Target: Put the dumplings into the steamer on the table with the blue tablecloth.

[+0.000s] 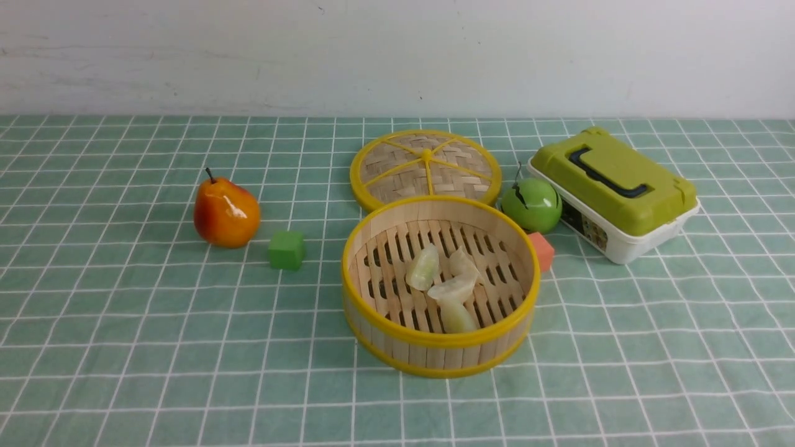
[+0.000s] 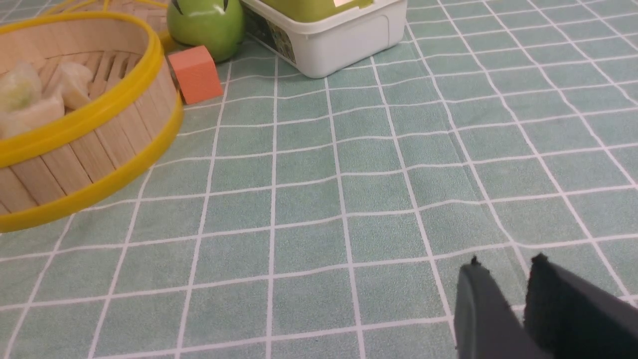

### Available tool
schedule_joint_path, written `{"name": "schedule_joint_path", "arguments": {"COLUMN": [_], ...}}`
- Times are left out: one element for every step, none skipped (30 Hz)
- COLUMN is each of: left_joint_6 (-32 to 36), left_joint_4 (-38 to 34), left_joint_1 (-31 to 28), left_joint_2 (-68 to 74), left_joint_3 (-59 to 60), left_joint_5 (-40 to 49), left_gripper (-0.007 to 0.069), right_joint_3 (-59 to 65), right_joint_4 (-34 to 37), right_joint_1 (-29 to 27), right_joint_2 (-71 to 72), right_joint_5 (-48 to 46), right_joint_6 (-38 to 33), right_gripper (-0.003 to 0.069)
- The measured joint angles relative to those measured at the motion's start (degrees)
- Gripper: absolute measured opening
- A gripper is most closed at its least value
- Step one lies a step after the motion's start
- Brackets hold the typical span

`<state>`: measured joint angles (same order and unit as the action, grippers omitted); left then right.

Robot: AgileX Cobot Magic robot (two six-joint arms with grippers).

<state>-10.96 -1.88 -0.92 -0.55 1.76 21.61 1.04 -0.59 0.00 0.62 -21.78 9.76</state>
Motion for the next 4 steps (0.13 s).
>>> {"name": "schedule_joint_path", "arguments": {"left_joint_6": [0.0,0.0,0.0,0.0], "left_joint_4": [0.0,0.0,0.0,0.0], "left_joint_1": [0.0,0.0,0.0,0.0], "left_joint_2": [0.0,0.0,0.0,0.0], "left_joint_3": [0.0,0.0,0.0,0.0], "left_joint_5": [0.0,0.0,0.0,0.0], "left_gripper": [-0.0010,-0.0010,-0.0008,-0.0006], "right_joint_3": [0.0,0.0,0.0,0.0], "right_joint_4": [0.0,0.0,0.0,0.0], "right_joint_1": [0.0,0.0,0.0,0.0], "right_joint_2": [0.0,0.0,0.0,0.0], "right_joint_5": [0.0,0.0,0.0,0.0], "right_joint_6": [0.0,0.0,0.0,0.0], "right_gripper": [0.0149,0.0151,0.0154,0.0157]}}
